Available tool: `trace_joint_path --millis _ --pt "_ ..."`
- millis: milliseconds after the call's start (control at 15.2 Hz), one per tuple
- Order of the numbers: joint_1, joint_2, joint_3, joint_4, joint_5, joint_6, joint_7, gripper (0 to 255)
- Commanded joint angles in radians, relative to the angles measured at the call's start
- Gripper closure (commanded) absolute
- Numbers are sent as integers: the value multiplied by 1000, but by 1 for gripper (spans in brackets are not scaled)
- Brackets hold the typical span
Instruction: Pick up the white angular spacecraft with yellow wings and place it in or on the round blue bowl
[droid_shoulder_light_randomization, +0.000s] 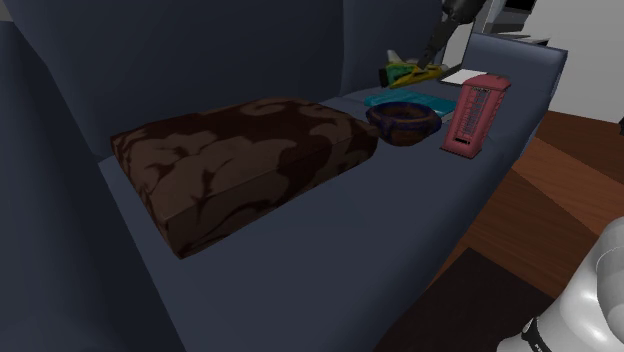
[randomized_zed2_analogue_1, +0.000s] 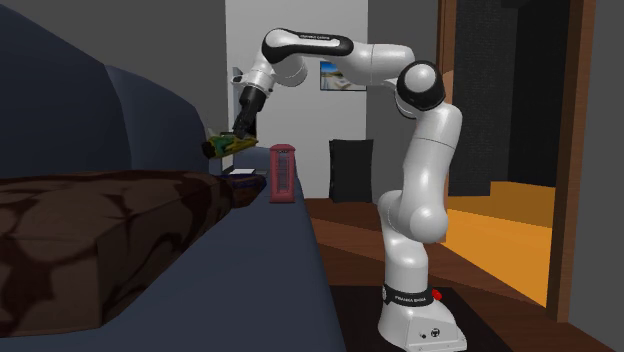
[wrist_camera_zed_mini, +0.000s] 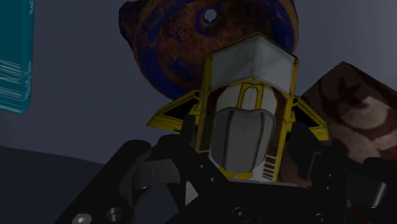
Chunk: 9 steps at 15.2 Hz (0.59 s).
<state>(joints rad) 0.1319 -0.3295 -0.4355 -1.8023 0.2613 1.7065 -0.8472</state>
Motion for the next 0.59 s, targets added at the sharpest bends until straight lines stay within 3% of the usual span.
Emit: trace_joint_path --millis 0,528 --pt "-2 4 -7 -17 2 19 -16 255" --pt "-9 -24 -3 -149 -2 121 -43 255"
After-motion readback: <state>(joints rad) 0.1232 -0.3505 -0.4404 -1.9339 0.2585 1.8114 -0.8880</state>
